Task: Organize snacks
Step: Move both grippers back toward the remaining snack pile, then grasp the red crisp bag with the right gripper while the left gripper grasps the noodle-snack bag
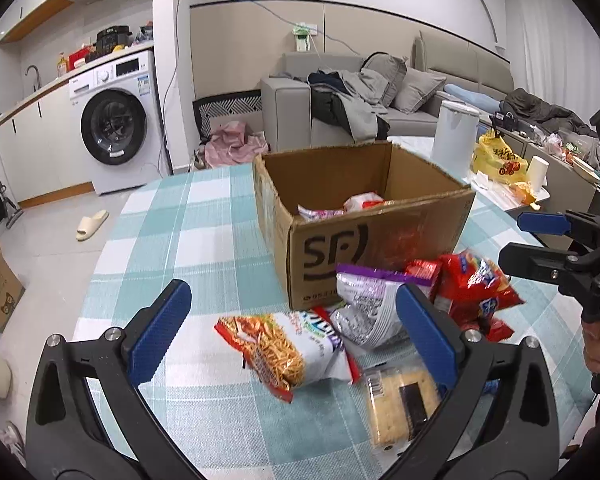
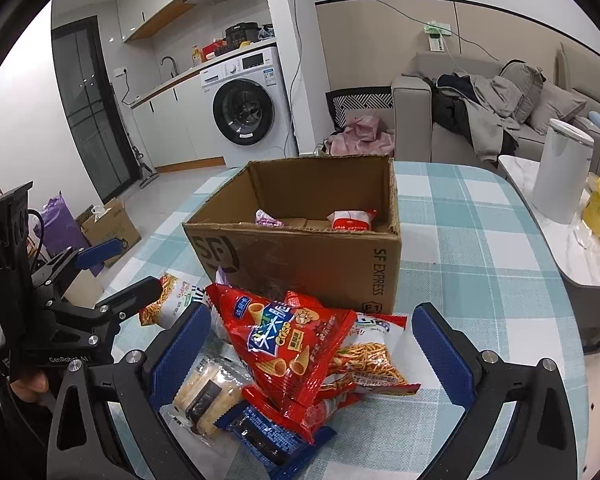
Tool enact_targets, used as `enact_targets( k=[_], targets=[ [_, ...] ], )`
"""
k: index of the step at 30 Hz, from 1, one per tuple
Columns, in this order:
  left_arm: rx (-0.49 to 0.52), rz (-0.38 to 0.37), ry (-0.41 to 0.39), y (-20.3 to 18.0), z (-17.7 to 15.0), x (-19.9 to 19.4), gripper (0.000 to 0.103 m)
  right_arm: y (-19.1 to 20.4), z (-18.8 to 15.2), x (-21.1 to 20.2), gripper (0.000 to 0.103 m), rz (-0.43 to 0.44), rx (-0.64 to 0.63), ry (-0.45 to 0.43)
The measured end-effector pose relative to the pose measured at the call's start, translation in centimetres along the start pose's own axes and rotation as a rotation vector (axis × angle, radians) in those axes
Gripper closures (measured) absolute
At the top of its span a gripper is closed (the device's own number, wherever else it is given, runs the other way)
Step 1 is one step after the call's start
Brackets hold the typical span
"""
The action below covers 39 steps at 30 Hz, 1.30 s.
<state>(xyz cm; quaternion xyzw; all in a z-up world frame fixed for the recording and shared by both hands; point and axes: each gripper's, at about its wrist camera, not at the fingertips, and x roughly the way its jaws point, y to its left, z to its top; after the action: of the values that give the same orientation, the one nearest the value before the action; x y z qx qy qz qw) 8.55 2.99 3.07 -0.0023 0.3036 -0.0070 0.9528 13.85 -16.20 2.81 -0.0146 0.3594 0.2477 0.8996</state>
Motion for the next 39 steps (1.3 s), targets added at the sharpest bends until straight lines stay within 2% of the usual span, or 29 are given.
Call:
enact_targets(
  k=[4,11,24,39],
  targets=[
    [-0.015,-0.001,0.044,0.4,-0.6,1.5,0.001,0.5,-0.4,0.8,0.0,0.015,-0.01,0.02],
    [-0.032,0.01,0.103,1.2,-1.4,3.9,0.001,1.2,-1.2,2.4,0.001,0.1,-0.01,0.055],
    [-0.065,-0.003,0.194,2.8,-2.4,7.7,0.001,1.5,-1.9,4.3,0.001,0.109,-0.001,0.079],
    [-0.092,-0.015,0.257,3.6,-3.6,10.8,0.001,1.1,-2.1,4.8,0.002,0.103,0.008,0.076]
  ],
)
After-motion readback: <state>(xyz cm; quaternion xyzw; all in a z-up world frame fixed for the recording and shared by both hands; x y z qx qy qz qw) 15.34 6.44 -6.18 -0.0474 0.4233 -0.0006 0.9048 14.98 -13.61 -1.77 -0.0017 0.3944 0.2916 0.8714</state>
